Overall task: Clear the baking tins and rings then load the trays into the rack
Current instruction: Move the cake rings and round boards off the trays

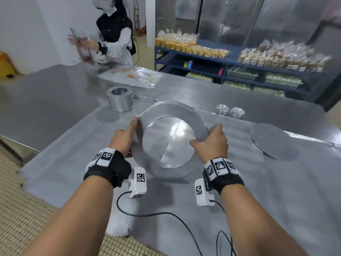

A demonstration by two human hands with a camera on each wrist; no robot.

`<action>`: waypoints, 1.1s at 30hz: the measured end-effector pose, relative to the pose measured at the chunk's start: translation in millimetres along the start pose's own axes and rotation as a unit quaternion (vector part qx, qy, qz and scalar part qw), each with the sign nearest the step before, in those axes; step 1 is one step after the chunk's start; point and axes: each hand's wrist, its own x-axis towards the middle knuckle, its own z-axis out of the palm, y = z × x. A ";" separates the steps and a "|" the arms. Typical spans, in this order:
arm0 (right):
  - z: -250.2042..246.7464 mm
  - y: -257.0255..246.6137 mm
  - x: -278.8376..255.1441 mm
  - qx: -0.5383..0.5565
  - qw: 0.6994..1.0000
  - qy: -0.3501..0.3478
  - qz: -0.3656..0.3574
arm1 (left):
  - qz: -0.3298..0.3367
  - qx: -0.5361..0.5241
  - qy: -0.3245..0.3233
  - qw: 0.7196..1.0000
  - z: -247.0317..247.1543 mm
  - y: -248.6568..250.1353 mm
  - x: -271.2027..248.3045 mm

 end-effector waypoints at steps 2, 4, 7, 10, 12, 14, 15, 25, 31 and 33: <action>-16.7 19.1 1.4 0.007 1.000 0.028 0.003 | -0.034 -0.051 -0.050 0.997 26.1 3.9 -8.2; -32.8 36.8 0.4 0.007 0.999 0.045 0.005 | -0.069 -0.084 -0.090 0.990 50.3 5.1 -16.9; -54.0 65.1 -0.6 0.013 0.998 0.056 0.003 | -0.072 -0.101 -0.141 0.982 80.0 6.9 -30.2; -72.1 92.0 -1.7 0.047 0.998 0.047 0.004 | -0.011 -0.122 -0.175 0.977 101.3 0.3 -34.7; -84.5 102.7 -5.7 0.122 0.992 0.014 0.029 | 0.032 -0.162 -0.205 0.965 111.4 -6.0 -34.4; -94.0 111.5 -10.8 0.190 0.980 -0.009 0.059 | 0.047 -0.204 -0.240 0.948 117.1 -9.9 -34.9; -97.1 116.7 -11.9 0.214 0.974 -0.006 0.073 | 0.053 -0.222 -0.255 0.940 119.2 -10.4 -37.6; -112.0 150.3 -24.8 0.285 0.936 0.061 0.196 | 0.029 -0.144 -0.279 0.949 133.9 -27.6 -42.0; -103.2 156.4 -32.7 0.247 0.942 0.079 0.213 | 0.044 -0.120 -0.266 0.956 130.1 -45.3 -40.5; -99.5 158.3 -34.6 0.213 0.949 0.068 0.223 | 0.045 -0.113 -0.272 0.955 125.7 -52.9 -39.5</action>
